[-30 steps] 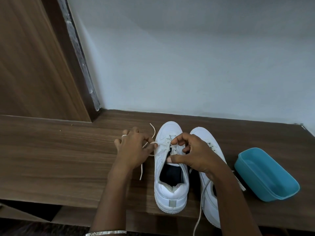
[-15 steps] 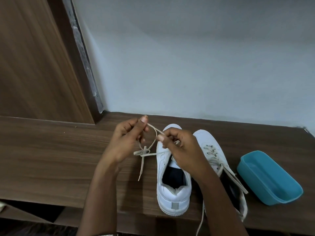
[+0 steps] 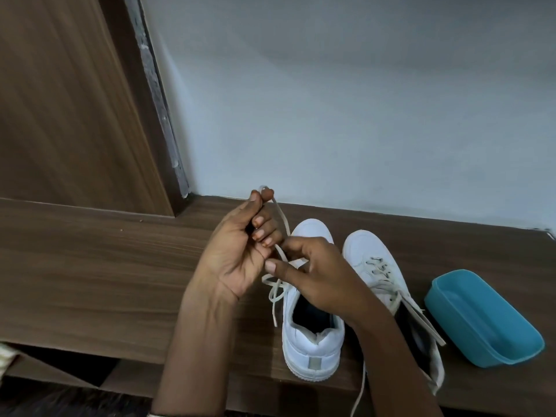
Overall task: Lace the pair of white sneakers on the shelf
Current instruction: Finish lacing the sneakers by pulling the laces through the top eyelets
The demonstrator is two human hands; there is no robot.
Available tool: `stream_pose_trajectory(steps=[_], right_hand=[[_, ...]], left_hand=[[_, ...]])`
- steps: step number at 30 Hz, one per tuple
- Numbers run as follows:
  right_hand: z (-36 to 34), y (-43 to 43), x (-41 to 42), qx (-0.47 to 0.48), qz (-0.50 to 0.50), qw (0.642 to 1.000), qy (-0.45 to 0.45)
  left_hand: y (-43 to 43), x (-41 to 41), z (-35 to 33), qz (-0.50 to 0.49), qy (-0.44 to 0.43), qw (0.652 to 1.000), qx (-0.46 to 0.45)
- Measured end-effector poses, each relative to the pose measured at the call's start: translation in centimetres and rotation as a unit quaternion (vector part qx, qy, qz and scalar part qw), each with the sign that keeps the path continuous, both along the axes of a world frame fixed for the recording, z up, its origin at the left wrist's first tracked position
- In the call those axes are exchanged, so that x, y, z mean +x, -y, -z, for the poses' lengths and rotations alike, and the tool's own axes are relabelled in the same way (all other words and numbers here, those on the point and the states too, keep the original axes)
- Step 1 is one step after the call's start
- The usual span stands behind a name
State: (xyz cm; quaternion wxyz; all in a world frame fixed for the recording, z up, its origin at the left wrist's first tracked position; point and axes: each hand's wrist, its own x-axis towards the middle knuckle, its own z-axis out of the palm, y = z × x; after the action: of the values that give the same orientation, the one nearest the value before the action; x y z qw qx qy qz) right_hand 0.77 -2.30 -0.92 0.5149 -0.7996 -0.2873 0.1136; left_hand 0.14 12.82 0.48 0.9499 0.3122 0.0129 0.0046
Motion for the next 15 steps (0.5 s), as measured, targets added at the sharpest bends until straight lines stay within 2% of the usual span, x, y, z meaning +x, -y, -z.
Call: stream_pose_trajectory(steps=[3, 5, 7, 8, 13, 15], right_hand=[[-0.2, 0.4, 0.1, 0.020, 0.001, 0.999, -0.030], [-0.6, 1.5, 0.4, 0.064, 0.058, 0.995, -0.039], [-0.9, 2.6, 0.8, 0.123, 0.126, 0.982, -0.065], [-0.9, 3.0, 1.0, 0.141, 0.152, 0.975, -0.079], [-0.8, 3.7, 1.4, 0.172, 0.190, 0.959, -0.120], [-0.6, 3.9, 1.6, 0.175, 0.193, 0.957, -0.127]], left_hand=[[-0.7, -0.1, 0.1, -0.053, -0.020, 0.998, 0.018], [-1.9, -0.4, 0.8, -0.141, -0.058, 0.979, 0.136], [-3.1, -0.4, 1.9, -0.215, -0.093, 0.934, 0.270], [-3.5, -0.4, 2.5, -0.229, -0.108, 0.920, 0.300], [-3.7, 0.2, 4.7, -0.201, -0.157, 0.889, 0.380], [-3.8, 0.5, 5.4, -0.186, -0.183, 0.886, 0.382]])
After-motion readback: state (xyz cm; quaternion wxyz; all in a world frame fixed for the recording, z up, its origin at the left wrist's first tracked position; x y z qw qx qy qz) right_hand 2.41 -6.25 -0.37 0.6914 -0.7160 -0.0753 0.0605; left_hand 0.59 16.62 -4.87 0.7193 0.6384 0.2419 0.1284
